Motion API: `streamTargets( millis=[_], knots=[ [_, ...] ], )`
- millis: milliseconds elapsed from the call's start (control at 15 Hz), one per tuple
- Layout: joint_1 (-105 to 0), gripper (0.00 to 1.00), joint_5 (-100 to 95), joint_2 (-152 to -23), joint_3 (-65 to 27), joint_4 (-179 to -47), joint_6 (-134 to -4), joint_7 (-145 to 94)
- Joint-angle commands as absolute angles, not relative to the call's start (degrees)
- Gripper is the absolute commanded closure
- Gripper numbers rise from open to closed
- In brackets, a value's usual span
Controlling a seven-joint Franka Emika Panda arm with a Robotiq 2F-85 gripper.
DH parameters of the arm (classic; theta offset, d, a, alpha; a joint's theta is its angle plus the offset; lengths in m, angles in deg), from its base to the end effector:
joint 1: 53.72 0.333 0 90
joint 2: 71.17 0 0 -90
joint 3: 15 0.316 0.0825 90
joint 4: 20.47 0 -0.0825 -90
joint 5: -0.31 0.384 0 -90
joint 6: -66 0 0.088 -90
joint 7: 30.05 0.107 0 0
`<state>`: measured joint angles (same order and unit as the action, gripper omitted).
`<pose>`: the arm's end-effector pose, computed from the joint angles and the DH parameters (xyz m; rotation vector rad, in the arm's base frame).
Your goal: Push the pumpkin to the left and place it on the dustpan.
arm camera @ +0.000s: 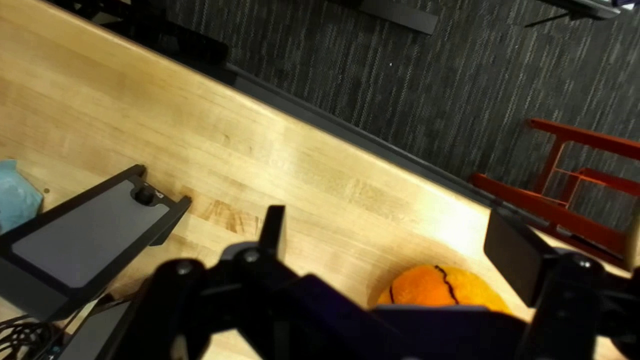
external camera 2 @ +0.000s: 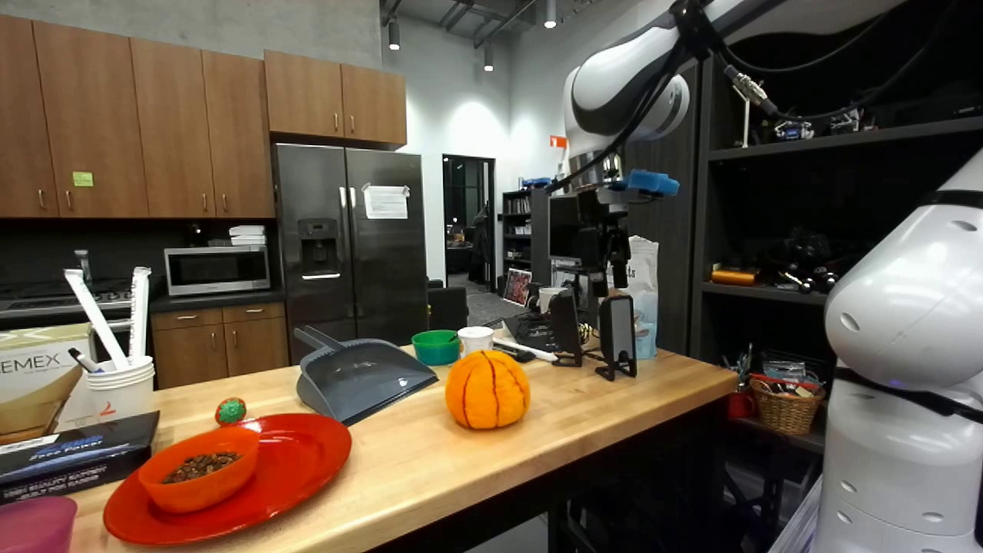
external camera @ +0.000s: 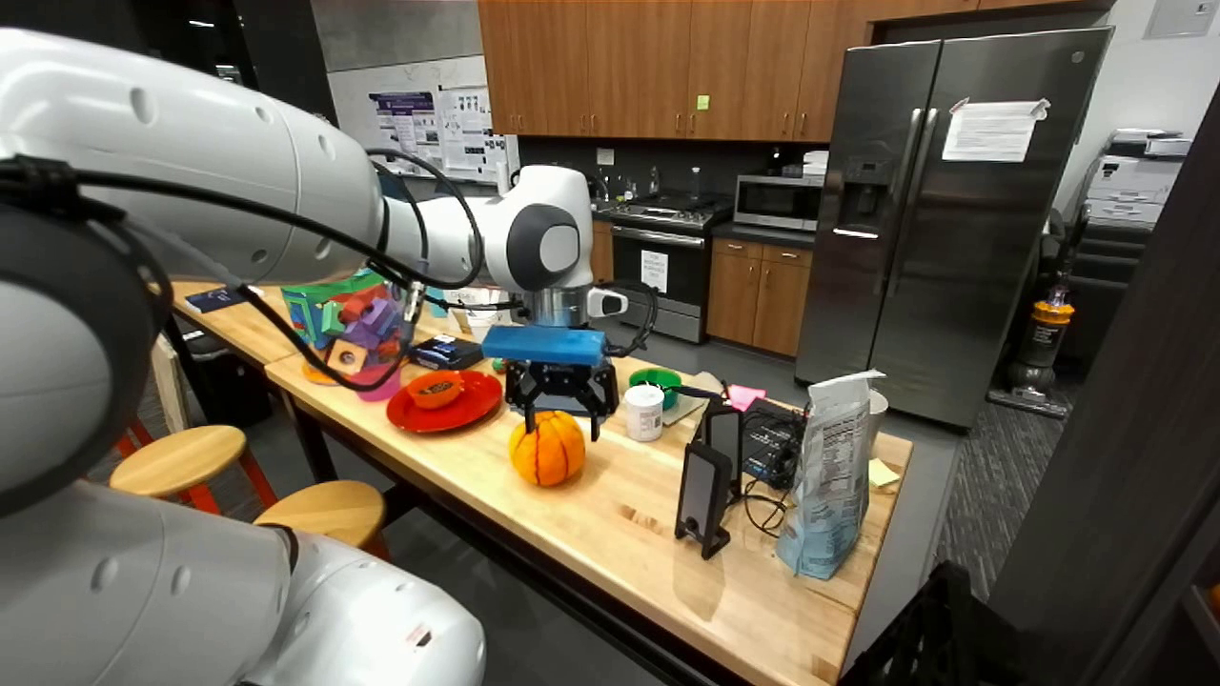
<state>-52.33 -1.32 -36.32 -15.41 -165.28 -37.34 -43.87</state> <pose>0.3513 0.0035 0.4695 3.0980 0.4176 -0.1837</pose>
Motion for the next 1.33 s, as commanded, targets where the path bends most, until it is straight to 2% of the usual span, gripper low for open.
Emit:
streamTargets(
  millis=[0,467,533,867,1267],
  knots=[
    [-50.7,0.0,-1.6,-37.6,-17.8,-163.3,-34.2,-48.8],
    [-49.7,0.0,-1.7,-37.8,-19.4,-162.8,-32.5,-55.0],
    [-48.2,0.0,-0.7,-48.0,-19.1,-161.8,-41.8,-56.0],
    [-46.5,0.0,-0.4,-61.7,-17.9,-158.6,-53.0,-60.4],
    [-48.1,0.0,-0.4,-85.0,-13.9,-144.9,-62.6,-61.6]
  ],
)
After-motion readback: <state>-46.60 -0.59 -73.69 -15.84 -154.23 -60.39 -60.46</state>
